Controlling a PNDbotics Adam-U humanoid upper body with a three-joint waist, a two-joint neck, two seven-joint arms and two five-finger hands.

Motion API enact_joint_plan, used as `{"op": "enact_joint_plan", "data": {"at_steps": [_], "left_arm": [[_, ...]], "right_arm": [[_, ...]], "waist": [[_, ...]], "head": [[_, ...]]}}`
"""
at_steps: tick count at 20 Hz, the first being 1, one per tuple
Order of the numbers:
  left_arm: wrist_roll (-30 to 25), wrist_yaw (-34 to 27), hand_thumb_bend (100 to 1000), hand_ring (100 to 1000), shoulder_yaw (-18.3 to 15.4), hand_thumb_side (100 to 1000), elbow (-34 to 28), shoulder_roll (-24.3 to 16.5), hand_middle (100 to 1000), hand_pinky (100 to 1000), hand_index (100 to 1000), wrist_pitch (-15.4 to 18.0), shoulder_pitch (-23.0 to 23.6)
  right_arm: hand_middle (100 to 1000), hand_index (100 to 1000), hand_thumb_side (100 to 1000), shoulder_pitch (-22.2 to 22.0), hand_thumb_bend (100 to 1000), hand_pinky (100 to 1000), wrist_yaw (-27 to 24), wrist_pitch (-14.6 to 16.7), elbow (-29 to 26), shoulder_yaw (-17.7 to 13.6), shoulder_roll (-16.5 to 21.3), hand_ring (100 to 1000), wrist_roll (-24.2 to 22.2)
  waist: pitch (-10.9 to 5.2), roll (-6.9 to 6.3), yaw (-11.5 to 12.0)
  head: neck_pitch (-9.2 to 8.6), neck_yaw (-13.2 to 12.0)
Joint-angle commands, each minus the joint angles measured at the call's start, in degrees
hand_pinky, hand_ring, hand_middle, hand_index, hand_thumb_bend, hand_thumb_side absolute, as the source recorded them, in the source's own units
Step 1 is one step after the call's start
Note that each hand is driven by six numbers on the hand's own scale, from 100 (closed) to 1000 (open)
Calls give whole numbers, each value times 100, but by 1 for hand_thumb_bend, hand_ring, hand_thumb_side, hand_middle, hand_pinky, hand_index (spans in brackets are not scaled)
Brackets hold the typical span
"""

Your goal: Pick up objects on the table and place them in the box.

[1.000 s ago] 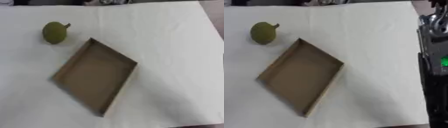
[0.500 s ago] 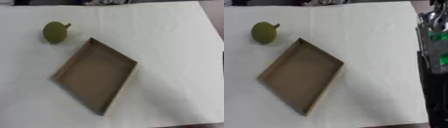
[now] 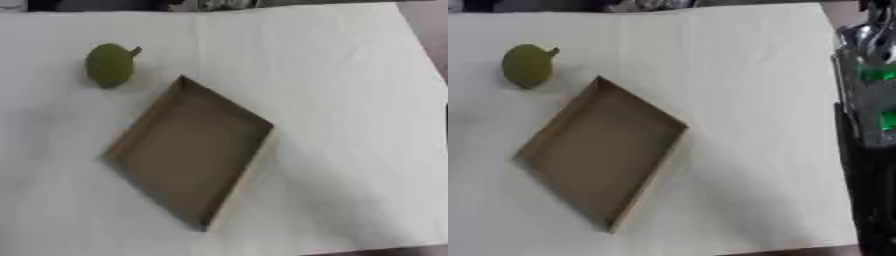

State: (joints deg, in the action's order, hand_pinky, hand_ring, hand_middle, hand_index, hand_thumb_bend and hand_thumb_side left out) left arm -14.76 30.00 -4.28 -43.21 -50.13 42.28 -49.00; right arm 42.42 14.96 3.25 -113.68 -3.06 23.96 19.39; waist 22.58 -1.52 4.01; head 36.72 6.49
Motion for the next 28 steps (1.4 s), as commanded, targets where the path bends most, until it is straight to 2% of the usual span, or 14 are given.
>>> {"op": "enact_joint_plan", "data": {"at_steps": [1, 4, 8, 9, 10, 16, 28], "left_arm": [[-232, 158, 201, 918, 4, 639, 83, -89, 841, 951, 977, 3, -208], [-420, 169, 202, 921, -2, 506, 192, 16, 846, 951, 994, -2, -340], [-799, -11, 214, 921, -19, 397, 245, 170, 840, 955, 987, -122, -529], [-894, -45, 208, 922, -23, 422, 236, 213, 840, 955, 987, -172, -583], [-988, -71, 207, 922, -28, 396, 225, 261, 839, 955, 987, -227, -643], [-1422, -133, 183, 922, -42, 468, 129, 674, 842, 951, 988, -485, -1077], [-1681, -88, 174, 922, -48, 580, -4, 1153, 848, 949, 993, -661, -1444]], "right_arm": [[551, 819, 580, 97, 100, 801, -32, 15, -91, 2, 70, 688, -29], [550, 819, 580, 95, 100, 801, -33, 16, -91, 4, 65, 688, -33], [550, 819, 581, 90, 100, 802, -39, 18, -91, 6, 53, 688, -32], [550, 819, 579, 91, 100, 801, -42, 21, -91, 8, 47, 688, -32], [550, 819, 581, 92, 100, 802, -43, 23, -91, 11, 42, 688, -34], [551, 818, 582, 118, 100, 801, -46, 54, -91, 25, -11, 687, -44], [551, 818, 584, 168, 100, 800, -49, 116, -91, 18, -88, 686, -22]], "waist": [[-166, -27, 11], [-172, -31, -1], [-177, -42, -16], [-178, -44, -21], [-180, -46, -26], [-189, -67, -69], [-165, -100, -188]], "head": [[14, -43], [19, -71], [28, -114], [27, -122], [28, -129], [41, -233], [89, -373]]}}
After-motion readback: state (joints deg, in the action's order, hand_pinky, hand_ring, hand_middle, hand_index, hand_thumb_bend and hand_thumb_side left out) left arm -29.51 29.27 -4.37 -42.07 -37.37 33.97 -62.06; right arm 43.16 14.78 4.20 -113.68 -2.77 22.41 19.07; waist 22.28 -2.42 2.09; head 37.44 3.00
